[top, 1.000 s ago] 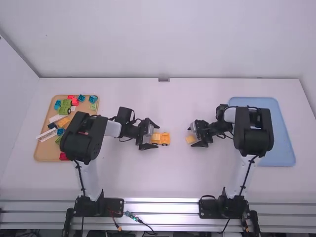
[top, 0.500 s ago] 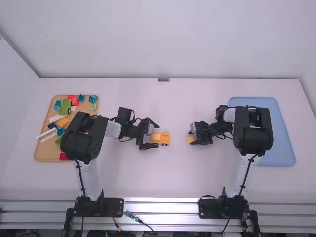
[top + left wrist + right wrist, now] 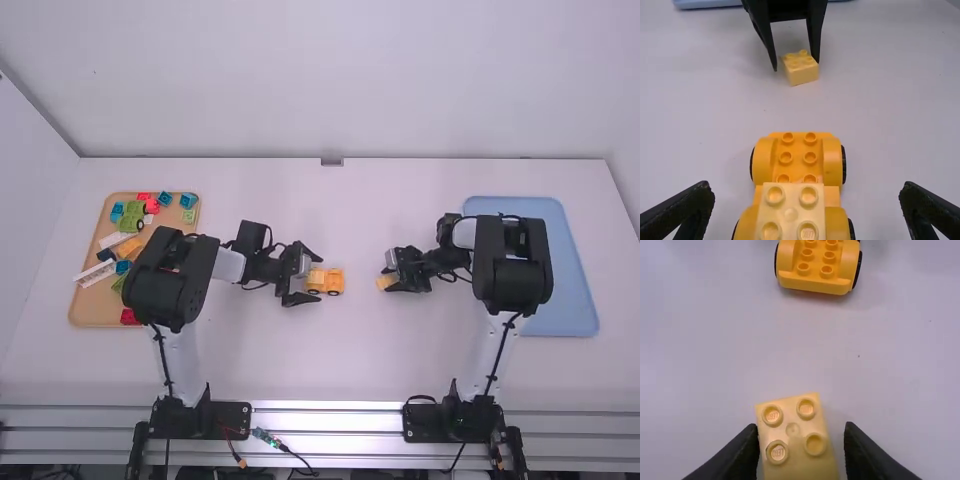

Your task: Assemble lego blocks to make yellow taxi

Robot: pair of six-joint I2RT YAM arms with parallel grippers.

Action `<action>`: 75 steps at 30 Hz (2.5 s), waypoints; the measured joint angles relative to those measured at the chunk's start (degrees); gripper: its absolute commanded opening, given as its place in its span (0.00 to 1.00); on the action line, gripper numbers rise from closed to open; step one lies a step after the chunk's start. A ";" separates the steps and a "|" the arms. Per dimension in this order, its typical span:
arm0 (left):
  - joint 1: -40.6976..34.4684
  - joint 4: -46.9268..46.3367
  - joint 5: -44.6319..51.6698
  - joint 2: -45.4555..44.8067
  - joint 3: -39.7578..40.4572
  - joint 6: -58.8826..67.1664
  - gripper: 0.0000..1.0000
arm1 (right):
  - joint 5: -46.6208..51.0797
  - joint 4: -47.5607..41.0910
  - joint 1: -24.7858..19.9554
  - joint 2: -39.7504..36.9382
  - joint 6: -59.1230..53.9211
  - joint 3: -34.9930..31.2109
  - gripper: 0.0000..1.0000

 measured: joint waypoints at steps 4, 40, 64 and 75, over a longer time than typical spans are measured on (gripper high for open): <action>-0.02 0.59 0.00 0.00 -0.02 0.00 0.99 | 0.00 -0.33 0.02 0.02 0.09 0.00 0.38; -0.55 -0.31 -0.81 7.74 5.09 -3.13 0.98 | -3.23 -3.34 1.20 0.00 0.76 0.00 0.27; -0.59 -2.86 -0.83 8.31 7.21 -4.02 0.84 | -3.93 -3.91 8.13 0.00 12.48 4.70 0.23; -0.59 -1.99 -1.70 7.52 5.81 -3.78 0.92 | -3.21 -3.96 8.92 0.00 14.03 4.70 0.13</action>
